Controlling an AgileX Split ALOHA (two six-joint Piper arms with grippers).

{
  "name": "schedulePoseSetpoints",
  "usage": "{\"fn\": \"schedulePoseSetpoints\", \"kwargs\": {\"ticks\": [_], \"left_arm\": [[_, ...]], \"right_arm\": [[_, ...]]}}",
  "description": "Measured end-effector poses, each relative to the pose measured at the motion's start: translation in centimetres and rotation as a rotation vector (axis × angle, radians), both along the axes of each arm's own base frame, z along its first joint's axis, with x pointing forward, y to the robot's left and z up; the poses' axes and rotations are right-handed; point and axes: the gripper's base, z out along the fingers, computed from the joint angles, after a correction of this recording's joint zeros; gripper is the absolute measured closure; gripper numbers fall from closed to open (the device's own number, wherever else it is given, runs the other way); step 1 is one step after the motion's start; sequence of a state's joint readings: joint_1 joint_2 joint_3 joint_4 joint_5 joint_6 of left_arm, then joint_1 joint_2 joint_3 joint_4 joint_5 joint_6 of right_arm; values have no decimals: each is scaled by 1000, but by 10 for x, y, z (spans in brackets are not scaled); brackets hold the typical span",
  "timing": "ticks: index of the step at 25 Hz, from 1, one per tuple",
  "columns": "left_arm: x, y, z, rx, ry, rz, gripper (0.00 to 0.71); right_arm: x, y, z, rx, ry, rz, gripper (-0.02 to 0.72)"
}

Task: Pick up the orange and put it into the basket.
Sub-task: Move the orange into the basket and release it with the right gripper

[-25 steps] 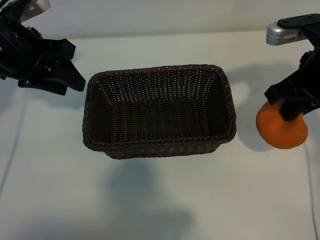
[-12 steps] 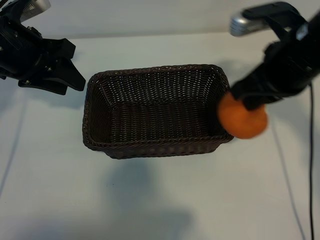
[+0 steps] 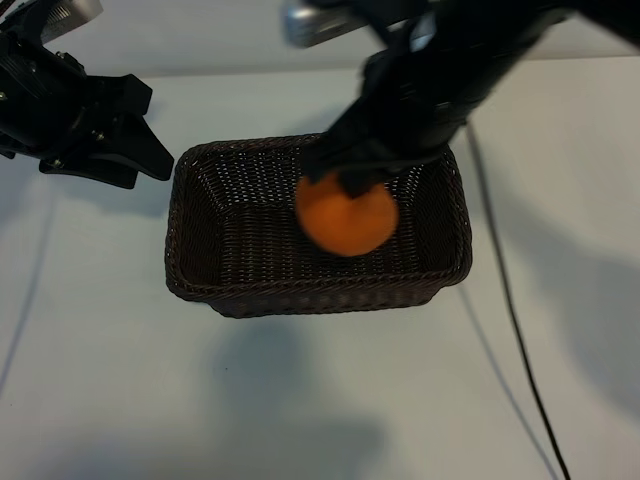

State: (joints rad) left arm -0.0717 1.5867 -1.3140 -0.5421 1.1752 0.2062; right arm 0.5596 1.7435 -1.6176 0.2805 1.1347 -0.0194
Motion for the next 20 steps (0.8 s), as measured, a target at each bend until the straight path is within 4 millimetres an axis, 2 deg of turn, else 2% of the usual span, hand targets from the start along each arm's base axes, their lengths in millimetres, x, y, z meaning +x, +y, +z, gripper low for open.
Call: {"fn": "schedulePoseSetpoints", "kwargs": {"ticks": [3, 5, 20], "left_arm": [[0, 0, 0, 0, 0, 1, 250], [0, 0, 0, 0, 0, 1, 250], [0, 0, 0, 0, 0, 1, 250]], "right_arm": [[3, 21, -12, -13, 20, 42, 609], [4, 28, -16, -17, 31, 54, 609], [13, 25, -17, -65, -57, 64, 609]]}}
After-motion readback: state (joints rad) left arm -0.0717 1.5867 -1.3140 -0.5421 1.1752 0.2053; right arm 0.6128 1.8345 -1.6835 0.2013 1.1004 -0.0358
